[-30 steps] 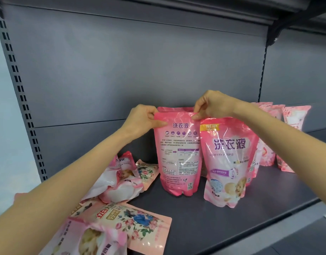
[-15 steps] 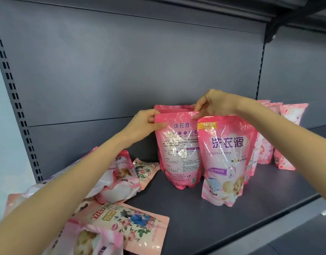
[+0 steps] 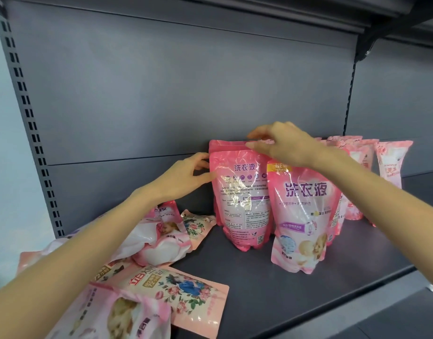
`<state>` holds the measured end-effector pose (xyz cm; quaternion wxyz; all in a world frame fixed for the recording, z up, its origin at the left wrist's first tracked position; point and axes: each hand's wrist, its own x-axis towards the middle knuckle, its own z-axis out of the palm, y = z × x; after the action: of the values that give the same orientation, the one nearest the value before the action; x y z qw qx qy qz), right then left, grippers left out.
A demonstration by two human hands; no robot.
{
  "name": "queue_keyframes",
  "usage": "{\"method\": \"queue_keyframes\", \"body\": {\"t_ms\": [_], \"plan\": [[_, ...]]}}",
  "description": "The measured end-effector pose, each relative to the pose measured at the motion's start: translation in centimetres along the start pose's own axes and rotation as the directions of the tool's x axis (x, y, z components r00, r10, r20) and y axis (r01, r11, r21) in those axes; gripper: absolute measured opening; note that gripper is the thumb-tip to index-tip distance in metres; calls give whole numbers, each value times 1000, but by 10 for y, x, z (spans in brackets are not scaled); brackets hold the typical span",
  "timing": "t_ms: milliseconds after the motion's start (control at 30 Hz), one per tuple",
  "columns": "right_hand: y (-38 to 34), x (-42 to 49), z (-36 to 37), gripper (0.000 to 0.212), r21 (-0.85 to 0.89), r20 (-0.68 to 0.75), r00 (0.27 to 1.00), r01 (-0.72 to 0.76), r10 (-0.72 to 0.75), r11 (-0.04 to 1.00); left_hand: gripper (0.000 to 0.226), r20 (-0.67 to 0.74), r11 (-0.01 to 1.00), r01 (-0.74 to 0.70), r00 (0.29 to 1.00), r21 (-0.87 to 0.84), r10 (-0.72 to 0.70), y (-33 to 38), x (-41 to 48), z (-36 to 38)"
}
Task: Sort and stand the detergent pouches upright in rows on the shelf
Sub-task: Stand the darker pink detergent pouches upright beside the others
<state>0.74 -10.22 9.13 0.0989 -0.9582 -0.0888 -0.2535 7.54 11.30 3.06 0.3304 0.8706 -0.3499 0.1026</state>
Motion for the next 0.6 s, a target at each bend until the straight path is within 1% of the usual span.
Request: {"method": "queue_keyframes", "body": {"t_ms": [67, 100, 167, 233, 300, 333, 400, 433, 533, 600], "plan": [[-13, -11, 9, 49, -110, -20, 999, 31, -33, 993, 60, -5, 987, 37, 999, 157, -36, -4, -5, -1], [-19, -16, 14, 53, -154, -18, 998, 65, -68, 986, 64, -11, 961, 57, 998, 271, -56, -5, -9, -2], [-31, -26, 25, 58, -233, -1, 990, 139, -144, 963, 68, -34, 870, 81, 997, 487, -74, -4, -18, -3], [-38, -36, 38, 65, -286, 31, 984, 179, -178, 941, 68, -70, 791, 97, 995, 604, -68, -5, -31, -4], [-44, -47, 53, 75, -308, 53, 976, 217, -210, 926, 70, -107, 729, 120, 992, 674, -65, -8, -47, -5], [-47, -53, 61, 78, -325, 55, 971, 240, -235, 915, 75, -123, 698, 136, 990, 703, -69, -10, -56, -6], [-52, -61, 75, 72, -335, 68, 963, 268, -261, 903, 91, -147, 656, 172, 985, 735, -93, -16, -74, -9], [-54, -62, 80, 69, -320, 61, 961, 275, -270, 907, 96, -159, 643, 195, 981, 740, -114, -19, -82, -12], [-58, -61, 92, 72, -227, 128, 944, 326, -304, 918, 99, -203, 595, 267, 964, 758, -174, -28, -105, -20], [-62, -59, 96, 76, -205, 99, 931, 365, -351, 908, 97, -237, 583, 317, 948, 748, -211, -29, -121, -26]]}}
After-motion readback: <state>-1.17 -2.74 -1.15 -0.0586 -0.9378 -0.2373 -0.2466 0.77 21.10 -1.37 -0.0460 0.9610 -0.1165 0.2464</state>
